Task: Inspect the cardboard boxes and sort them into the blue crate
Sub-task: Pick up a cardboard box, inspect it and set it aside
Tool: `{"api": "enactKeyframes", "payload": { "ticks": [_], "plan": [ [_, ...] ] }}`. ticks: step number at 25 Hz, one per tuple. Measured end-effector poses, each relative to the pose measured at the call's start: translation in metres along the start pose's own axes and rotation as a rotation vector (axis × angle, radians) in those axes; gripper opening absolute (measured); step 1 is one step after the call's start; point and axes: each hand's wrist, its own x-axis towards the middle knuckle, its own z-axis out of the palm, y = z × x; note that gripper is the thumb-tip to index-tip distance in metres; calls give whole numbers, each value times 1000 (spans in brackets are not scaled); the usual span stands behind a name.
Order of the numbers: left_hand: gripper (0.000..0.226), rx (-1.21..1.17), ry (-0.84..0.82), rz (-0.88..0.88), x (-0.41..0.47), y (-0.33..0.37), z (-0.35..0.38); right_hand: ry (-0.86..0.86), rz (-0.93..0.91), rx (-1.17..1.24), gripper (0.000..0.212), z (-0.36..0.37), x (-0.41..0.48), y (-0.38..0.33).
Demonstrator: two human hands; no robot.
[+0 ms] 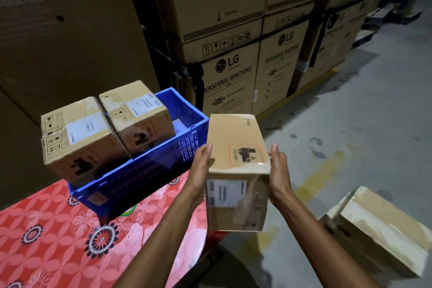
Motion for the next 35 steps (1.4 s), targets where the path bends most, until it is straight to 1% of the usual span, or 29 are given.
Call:
{"api": "enactKeyframes", "payload": {
  "ticks": [2,3,4,6,7,8,11,12,16,18,21,24,26,27,29,32,33,35],
  "plan": [
    [44,13,-13,-32,-11,-23,-3,-35,22,-58,83,-8,2,22],
    [38,16,-36,-40,-14,-30,-6,-73,44,-74,82,-11,4,29],
    [37,28,-52,-57,-15,-34,-8,-111,84,-71,78,-14,7,35],
    [46,75,-74,-79,-12,-38,-12,-187,153,-69,58,-14,9,38],
    [52,95,-84,-78,-9,-39,-13,-218,168,-103,53,-12,9,37],
    [55,107,-99,-82,-8,-38,-13,-240,172,-142,56,-10,13,40],
    [57,122,-118,-81,-4,-39,-15,-291,152,-196,85,-1,19,46],
    [58,128,-122,-86,-3,-40,-16,-296,136,-214,89,0,22,53],
    [61,106,-121,-130,6,-49,-22,-232,139,-275,79,-1,32,69],
    [59,95,-126,-164,15,-47,-22,-236,158,-300,75,-1,41,71],
    [57,119,-76,-199,36,-32,-17,-257,147,-329,74,7,67,62],
    [35,125,-14,-193,59,-8,-1,-229,136,-369,76,24,89,35],
    [31,146,11,-182,79,-1,7,-211,146,-395,68,33,97,15],
    [33,185,15,-181,88,-1,10,-196,160,-393,62,36,99,8],
    [47,280,53,-205,99,-6,11,-162,195,-379,53,39,99,6],
    [55,293,96,-214,113,-22,4,-136,193,-345,62,39,102,13],
    [57,287,99,-212,118,-27,1,-132,191,-343,60,39,100,12],
    [61,295,91,-206,118,-26,0,-147,174,-338,45,39,99,10]
  ]
}}
